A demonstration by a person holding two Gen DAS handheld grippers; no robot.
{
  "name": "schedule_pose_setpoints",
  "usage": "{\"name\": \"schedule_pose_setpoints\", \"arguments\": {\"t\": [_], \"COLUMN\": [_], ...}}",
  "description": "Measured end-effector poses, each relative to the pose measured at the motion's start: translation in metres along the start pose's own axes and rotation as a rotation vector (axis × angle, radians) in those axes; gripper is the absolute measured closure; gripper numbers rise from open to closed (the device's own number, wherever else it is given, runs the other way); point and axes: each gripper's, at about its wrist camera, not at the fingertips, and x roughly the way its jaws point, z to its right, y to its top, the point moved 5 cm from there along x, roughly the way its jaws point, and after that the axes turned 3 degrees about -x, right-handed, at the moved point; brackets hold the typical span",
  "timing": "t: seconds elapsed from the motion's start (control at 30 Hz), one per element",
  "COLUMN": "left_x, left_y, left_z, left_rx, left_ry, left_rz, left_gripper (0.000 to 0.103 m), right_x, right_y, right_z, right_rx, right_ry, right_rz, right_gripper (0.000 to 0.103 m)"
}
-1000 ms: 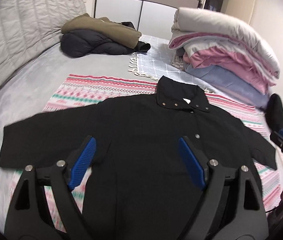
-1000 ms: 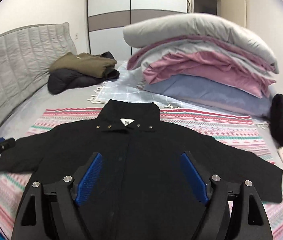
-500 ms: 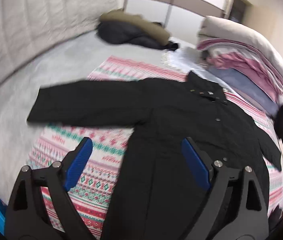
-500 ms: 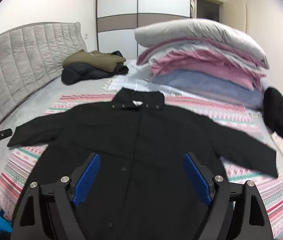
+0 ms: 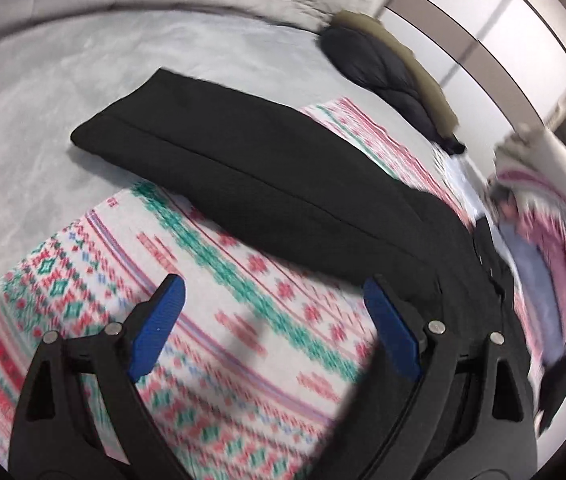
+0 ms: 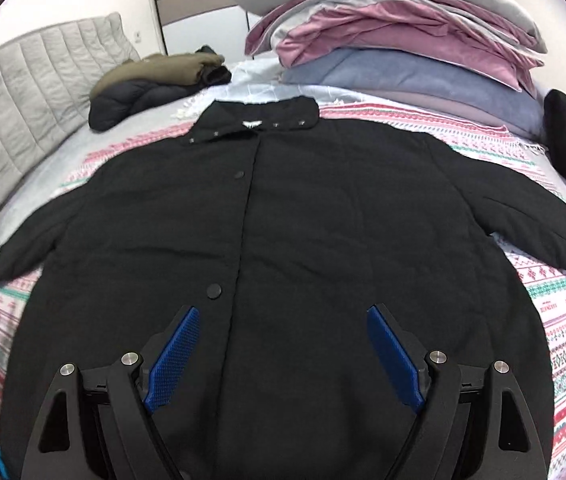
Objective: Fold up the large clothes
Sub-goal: 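Grasp the sleeve with the left gripper and fold it across the coat body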
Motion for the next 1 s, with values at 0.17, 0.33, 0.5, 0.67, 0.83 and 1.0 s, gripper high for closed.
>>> {"name": "schedule_pose_setpoints", "arguments": {"t": [0.17, 0.33, 0.5, 0.67, 0.83, 1.0], "left_x": [0.021, 0.04, 0.055, 0.032, -0.022, -0.071], "left_y": [0.028, 0.051, 0.069, 0.085, 0.098, 0.081], "left_z": [-0.023, -0.038, -0.059, -0.039, 0.041, 0.143], "left_rx": [-0.064, -0.141, -0.202, -0.161, 0.055, 0.27], "left_ry": [0.024, 0.005, 0.064, 0.087, 0.026, -0.124], "left_rz": [0.021, 0.044, 0.063, 0.133, 0.307, 0.381], "left_gripper": [0.018, 0.028, 0.072, 0.091, 0.093, 0.093], "right_x": [0.015, 0.024, 0.028, 0.024, 0.022, 0.019], "right_y": [-0.002, 0.0, -0.003, -0.002, -0.002, 0.001], "right_z": [-0.004, 0.003, 0.014, 0.023, 0.027, 0.027], "right_rx": [-0.054, -0.017, 0.035, 0.062, 0.081, 0.083], "right_ry": [-0.028, -0.012, 0.007, -0.005, 0.004, 0.01], "right_rz": [-0.017, -0.028, -0.043, -0.032, -0.028, -0.019], "right_gripper": [0.017, 0.017, 0.017, 0.017, 0.017, 0.017]}}
